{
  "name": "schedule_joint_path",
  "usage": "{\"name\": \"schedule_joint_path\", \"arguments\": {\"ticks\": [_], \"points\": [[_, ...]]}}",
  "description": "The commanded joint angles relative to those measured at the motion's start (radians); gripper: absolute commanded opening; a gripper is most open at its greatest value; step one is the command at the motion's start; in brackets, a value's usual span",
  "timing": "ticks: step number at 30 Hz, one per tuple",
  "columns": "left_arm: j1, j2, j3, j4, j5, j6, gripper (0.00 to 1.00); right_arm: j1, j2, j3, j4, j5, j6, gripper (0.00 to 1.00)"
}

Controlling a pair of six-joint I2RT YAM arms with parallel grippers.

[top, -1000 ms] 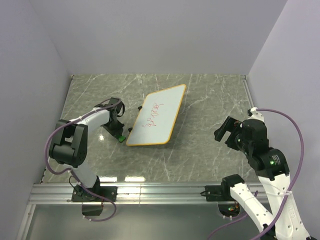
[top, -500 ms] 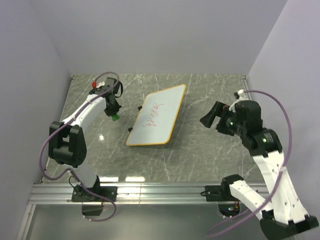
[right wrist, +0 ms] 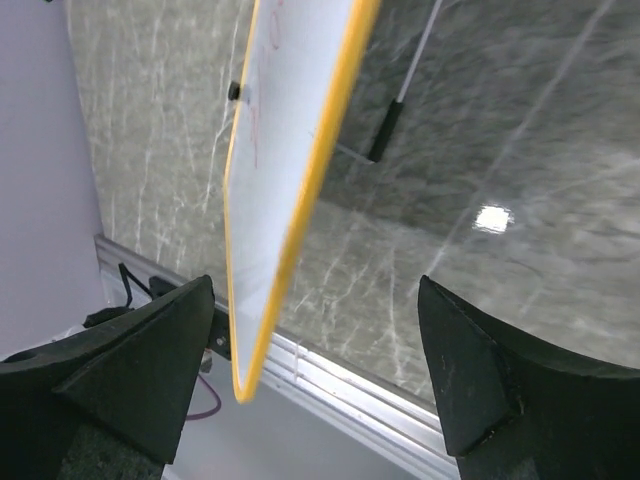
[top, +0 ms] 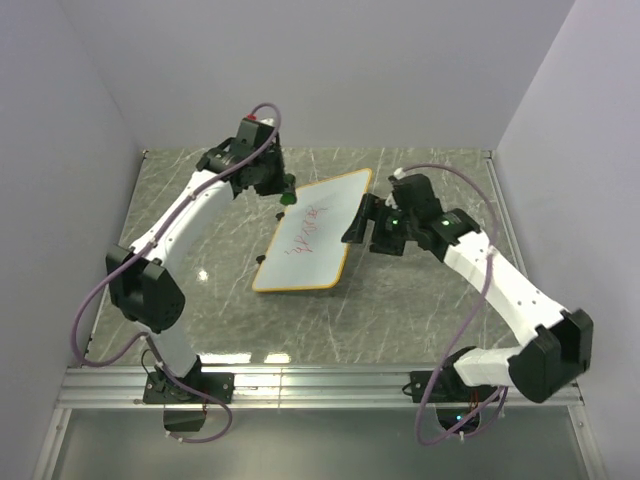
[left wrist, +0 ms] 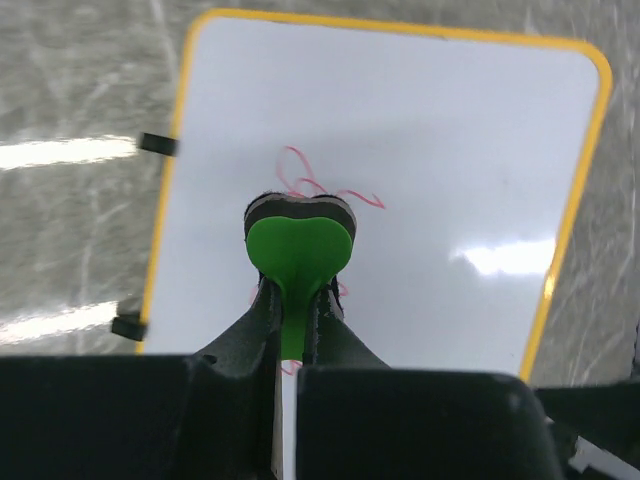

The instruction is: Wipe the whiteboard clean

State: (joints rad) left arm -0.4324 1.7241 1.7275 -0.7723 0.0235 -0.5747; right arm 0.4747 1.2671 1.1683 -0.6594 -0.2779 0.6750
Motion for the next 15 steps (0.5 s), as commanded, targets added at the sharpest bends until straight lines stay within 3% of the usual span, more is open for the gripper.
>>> {"name": "schedule_joint_path", "arguments": {"ticks": [1, 5, 8, 9, 12, 15], "points": [[-0.058, 0.060, 0.101, -0.102, 0.096, 0.096, 0.00, 0.054, 0.061, 0.073, 0.081, 0.025, 0.046, 0.88], [-0.109, 0.060, 0.086, -0.137, 0.098, 0.115, 0.00, 0.093, 0.152, 0.122, 0.092, 0.045, 0.049, 0.81], [-0.121, 0.014, -0.002, -0.099, 0.141, 0.098, 0.00, 0.104, 0.185, 0.145, 0.090, 0.058, 0.051, 0.67], [-0.127, 0.003, -0.041, -0.090, 0.153, 0.092, 0.00, 0.105, 0.192, 0.148, 0.092, 0.062, 0.051, 0.57], [-0.158, -0.024, -0.100, -0.059, 0.184, 0.090, 0.00, 0.107, 0.206, 0.151, 0.090, 0.072, 0.051, 0.42], [-0.190, -0.029, -0.115, -0.047, 0.197, 0.095, 0.00, 0.108, 0.215, 0.151, 0.080, 0.086, 0.044, 0.32]]}}
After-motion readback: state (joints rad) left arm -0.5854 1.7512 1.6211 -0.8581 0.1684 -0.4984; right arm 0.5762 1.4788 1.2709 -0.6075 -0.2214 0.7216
